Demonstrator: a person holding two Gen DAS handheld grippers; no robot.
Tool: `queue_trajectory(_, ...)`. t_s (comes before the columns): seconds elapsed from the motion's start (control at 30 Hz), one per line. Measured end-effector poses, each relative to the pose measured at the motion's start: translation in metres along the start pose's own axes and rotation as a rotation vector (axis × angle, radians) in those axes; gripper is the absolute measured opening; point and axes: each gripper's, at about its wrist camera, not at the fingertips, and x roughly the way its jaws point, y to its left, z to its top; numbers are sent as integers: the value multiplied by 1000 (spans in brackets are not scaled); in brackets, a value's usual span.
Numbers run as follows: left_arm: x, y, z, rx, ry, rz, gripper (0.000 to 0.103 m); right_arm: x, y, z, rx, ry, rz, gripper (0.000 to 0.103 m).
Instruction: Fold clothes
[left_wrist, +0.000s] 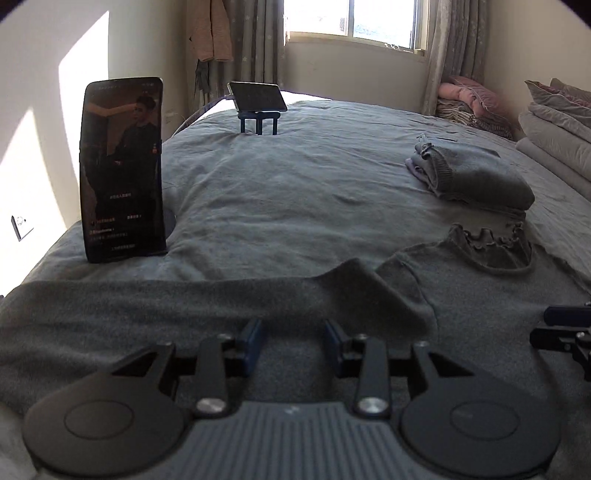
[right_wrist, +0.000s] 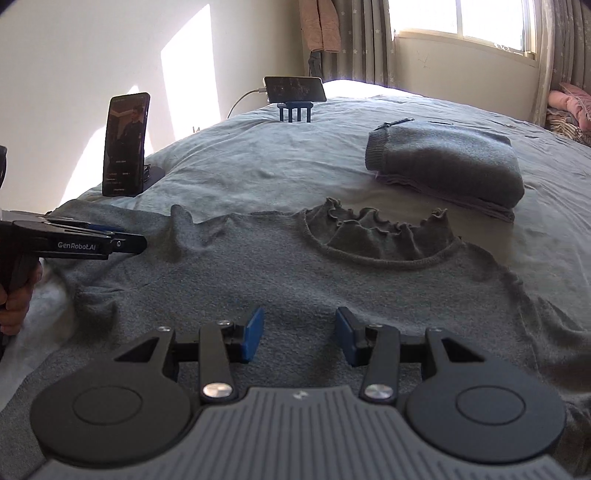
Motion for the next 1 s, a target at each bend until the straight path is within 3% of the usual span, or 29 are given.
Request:
queue_trajectory(0.17, 3, 11, 21, -92, 29, 77, 37, 30, -17, 19, 21, -1, -29, 47)
queue_trajectory(0.27, -2, 2, 28, -114, 42, 74, 38, 41, -20, 30, 15, -3, -61, 47)
queue_trajectory(0.5, -31, -66, 38, -19, -2, -73, 48, -4, -35, 20, -53, 17, -117, 47)
queue_trajectory(0.7, -35, -127, 34, -13, 41, -273, 48, -68, -76, 9, -48, 57, -215, 47)
queue_trajectory(0.87, -27, -175, 18, 30, 83, -349, 48, -119, -112, -7, -32, 102, -274, 48)
queue_trajectory(1.0, -24, -210, 3, 77, 106, -392, 48, -141, -130, -27, 0, 164, -253, 47)
